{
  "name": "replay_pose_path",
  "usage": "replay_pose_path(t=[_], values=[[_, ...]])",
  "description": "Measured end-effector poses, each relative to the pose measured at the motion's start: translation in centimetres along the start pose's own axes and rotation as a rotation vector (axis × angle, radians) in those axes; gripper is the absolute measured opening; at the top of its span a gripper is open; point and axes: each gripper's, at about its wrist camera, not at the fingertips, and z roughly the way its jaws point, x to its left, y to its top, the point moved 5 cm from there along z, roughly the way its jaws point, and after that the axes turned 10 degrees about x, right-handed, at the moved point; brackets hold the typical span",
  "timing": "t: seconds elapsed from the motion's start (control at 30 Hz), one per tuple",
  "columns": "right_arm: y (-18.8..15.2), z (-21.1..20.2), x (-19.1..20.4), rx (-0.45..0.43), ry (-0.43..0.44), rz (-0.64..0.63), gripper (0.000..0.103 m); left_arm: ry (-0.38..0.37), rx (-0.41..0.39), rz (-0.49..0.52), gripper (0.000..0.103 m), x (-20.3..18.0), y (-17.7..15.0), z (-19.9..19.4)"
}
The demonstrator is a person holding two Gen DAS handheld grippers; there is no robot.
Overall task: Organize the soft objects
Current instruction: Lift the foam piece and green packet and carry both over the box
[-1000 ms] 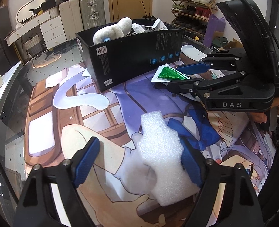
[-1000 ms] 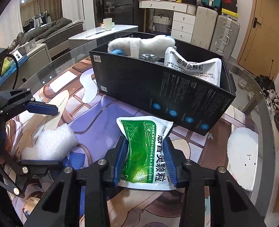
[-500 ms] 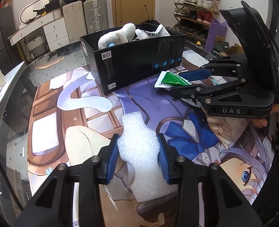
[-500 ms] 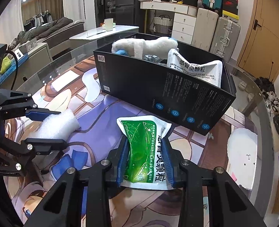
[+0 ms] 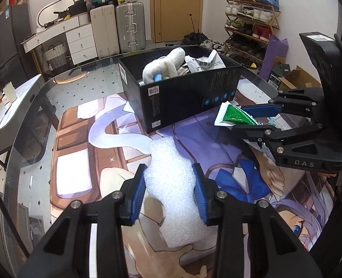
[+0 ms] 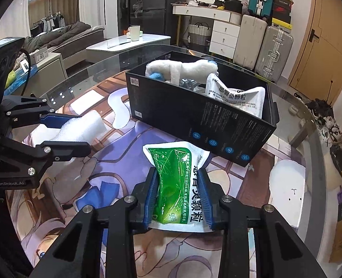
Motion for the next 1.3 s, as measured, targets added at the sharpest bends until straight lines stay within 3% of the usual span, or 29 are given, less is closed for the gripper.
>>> replay_pose_path(t=[0.8, 1.3], values=[[3.6, -6.2, -2.2, -0.075, -0.026, 0.028, 0.034, 0.017, -0.092, 0.011, 0.037, 1.0, 5.9, -3.1], [6.7, -7.9, -3.2, -0.111, -0.031, 0.035, 0.034, 0.018, -0.133, 0.022, 0.037, 1.9, 9.5, -4.5]])
